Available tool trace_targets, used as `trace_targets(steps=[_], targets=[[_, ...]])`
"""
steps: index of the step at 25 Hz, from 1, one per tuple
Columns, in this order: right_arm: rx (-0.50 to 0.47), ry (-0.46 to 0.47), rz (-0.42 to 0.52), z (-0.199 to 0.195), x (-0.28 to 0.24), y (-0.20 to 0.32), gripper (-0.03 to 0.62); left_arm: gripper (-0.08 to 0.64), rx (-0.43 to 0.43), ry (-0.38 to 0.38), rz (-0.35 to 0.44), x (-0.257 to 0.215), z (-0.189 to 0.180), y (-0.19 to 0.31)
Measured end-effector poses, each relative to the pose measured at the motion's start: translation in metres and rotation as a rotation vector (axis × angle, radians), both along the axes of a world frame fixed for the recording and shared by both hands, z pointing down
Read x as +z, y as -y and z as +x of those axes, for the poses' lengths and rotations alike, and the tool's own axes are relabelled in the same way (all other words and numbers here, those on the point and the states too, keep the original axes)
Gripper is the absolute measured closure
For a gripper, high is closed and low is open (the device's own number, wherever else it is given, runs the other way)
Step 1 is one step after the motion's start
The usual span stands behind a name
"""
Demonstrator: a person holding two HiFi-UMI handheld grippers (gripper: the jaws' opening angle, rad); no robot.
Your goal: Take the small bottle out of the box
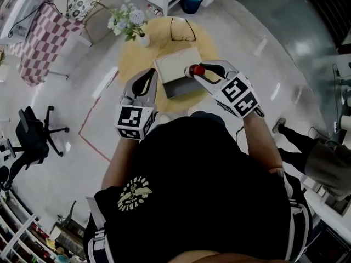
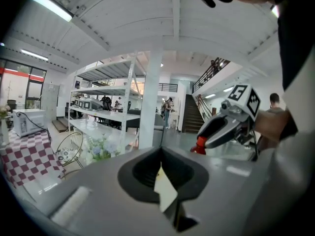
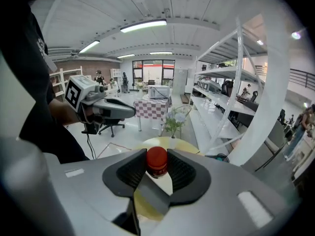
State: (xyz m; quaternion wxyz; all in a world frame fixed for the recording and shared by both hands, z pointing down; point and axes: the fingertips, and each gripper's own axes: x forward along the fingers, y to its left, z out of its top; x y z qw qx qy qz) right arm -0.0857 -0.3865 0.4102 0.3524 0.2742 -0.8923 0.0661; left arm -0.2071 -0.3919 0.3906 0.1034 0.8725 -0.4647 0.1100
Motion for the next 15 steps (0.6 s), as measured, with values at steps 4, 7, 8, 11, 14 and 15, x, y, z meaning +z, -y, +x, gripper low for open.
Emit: trace_targets(steps=[4, 7, 8, 11, 14, 15], targets=[[-0.044, -0.043, 0.077, 0.012, -0.035, 0.006, 0.453, 0.560, 0.014, -0.014, 0.033, -0.020, 0.018, 0.007], [-0.069, -0.039, 0.094, 0.019, -0.046, 0.006, 0.453, 0.560, 0.001, -0.008, 0.028, -0.019, 0.025, 0.010], [-0.075, -0.029, 0.093, 0.022, -0.047, 0.006, 0.453, 0.560, -0.005, -0.007, 0.022, -0.017, 0.027, 0.010], [-0.095, -0.013, 0.095, 0.032, -0.052, 0.006, 0.453, 0.560, -0.030, -0.005, 0.011, -0.016, 0.035, 0.013], [-0.124, -0.007, 0.110, 0.041, -0.062, 0.009, 0.453, 0.560, -0.061, -0.004, 0.014, -0.020, 0.041, 0.018], [-0.134, -0.005, 0.115, 0.043, -0.065, 0.011, 0.453, 0.560, -0.071, -0.003, 0.015, -0.020, 0.043, 0.020]])
